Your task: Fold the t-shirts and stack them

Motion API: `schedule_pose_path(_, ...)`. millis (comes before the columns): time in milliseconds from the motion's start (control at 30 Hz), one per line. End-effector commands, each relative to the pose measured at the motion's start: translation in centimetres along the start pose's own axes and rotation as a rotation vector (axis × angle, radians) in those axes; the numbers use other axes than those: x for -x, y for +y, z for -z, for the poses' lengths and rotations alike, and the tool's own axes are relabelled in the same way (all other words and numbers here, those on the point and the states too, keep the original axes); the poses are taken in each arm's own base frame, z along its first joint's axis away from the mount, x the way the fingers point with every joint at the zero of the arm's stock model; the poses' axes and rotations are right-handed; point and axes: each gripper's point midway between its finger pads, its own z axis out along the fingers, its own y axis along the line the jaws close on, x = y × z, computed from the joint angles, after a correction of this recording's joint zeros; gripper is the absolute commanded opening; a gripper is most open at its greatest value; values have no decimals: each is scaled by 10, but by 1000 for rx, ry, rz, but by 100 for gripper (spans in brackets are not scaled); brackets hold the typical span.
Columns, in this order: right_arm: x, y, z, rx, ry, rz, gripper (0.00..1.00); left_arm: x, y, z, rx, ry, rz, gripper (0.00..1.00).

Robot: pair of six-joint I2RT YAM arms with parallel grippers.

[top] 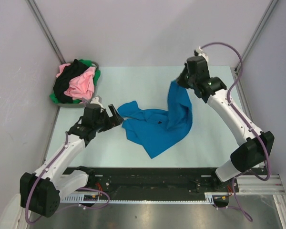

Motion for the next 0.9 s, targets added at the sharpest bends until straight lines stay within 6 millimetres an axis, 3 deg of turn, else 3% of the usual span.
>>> schedule_pose_path(0,15,82,39,230,23,169,0,34,-8,18,5,-97,10,99)
schedule_pose_path(67,17,106,55,282,23,217,0,38,-5,23,15,-107,21,99)
schedule_pose_path(100,25,131,79,345,-13,243,0,40,-5,26,12,-117,27,100)
schedule_pose_path(233,40,153,128,405,-81,278,0,47,-3,38,11,-147,39,100)
schedule_pose_path(367,80,147,198,482,-216,230,0,54,-8,49,-9,-180,47,100)
schedule_pose_path(467,96,140,236,532,-276,205,0,58,-13,56,-27,-196,51,100)
schedule_pose_path(500,105,134,262,567,-315,189,0,58,-14,58,-31,-199,50,100)
schedule_pose_path(600,119,123,307,631,-374,161,0,61,-15,65,-36,-216,52,100)
schedule_pose_path(733,118,108,337,665,-379,138,0,66,-20,73,-52,-237,57,100)
schedule_pose_path(867,122,97,344,637,-397,107,0,68,-26,77,-75,-239,59,99)
